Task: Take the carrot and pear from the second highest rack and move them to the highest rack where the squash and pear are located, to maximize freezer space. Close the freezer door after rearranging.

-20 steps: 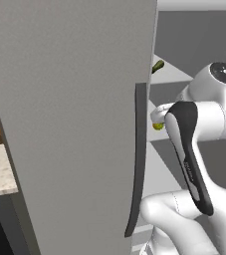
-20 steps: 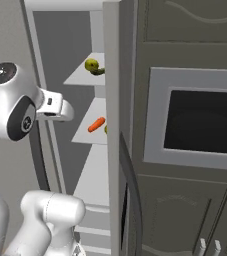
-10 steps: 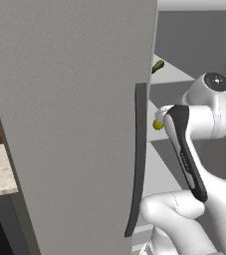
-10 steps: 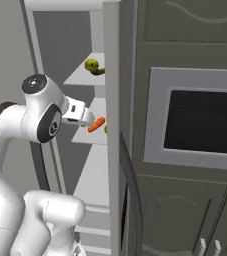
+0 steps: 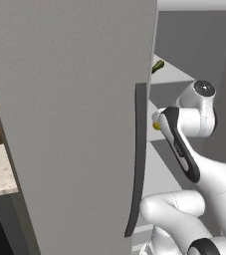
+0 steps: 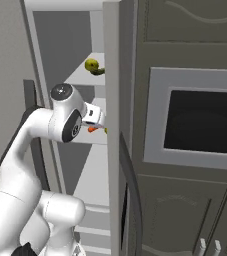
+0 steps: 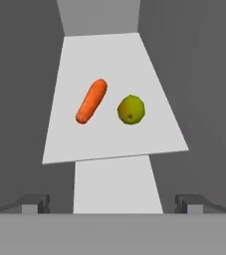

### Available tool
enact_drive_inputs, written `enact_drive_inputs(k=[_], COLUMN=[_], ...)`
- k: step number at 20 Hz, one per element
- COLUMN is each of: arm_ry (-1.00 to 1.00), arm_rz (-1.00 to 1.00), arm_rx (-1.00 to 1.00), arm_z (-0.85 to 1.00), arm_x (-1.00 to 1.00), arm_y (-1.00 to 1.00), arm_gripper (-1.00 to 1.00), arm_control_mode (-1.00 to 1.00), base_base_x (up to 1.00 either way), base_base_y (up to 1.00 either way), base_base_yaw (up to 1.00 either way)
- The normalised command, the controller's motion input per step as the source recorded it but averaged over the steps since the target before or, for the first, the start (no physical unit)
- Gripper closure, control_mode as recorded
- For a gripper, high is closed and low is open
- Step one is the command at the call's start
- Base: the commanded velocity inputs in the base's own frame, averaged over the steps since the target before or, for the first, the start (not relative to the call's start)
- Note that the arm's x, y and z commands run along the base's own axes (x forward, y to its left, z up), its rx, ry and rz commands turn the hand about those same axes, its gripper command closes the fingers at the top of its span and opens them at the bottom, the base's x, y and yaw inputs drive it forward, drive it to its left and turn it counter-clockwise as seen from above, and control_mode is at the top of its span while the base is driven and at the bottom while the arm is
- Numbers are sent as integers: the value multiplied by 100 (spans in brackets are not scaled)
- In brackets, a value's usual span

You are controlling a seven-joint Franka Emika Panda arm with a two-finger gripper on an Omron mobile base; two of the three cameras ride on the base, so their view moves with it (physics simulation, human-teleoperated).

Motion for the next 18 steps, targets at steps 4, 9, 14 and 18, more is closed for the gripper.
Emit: enact_drive_inputs(k=[4,9,14,18], arm_ry=[1,0,0,1], arm_rz=[0,0,0,0], arm_rx=[0,0,0,0], arm_z=[-31,-15,-15,-30], arm_x=[48,34,19,24], arm_y=[-3,-12,-23,-5], arm_gripper=[-100,-100,-100,-100], arm_control_mode=[-100,-100,-100,-100], base_base_x=[0,0,0,0], base_base_y=[0,0,0,0], base_base_yaw=[0,0,0,0])
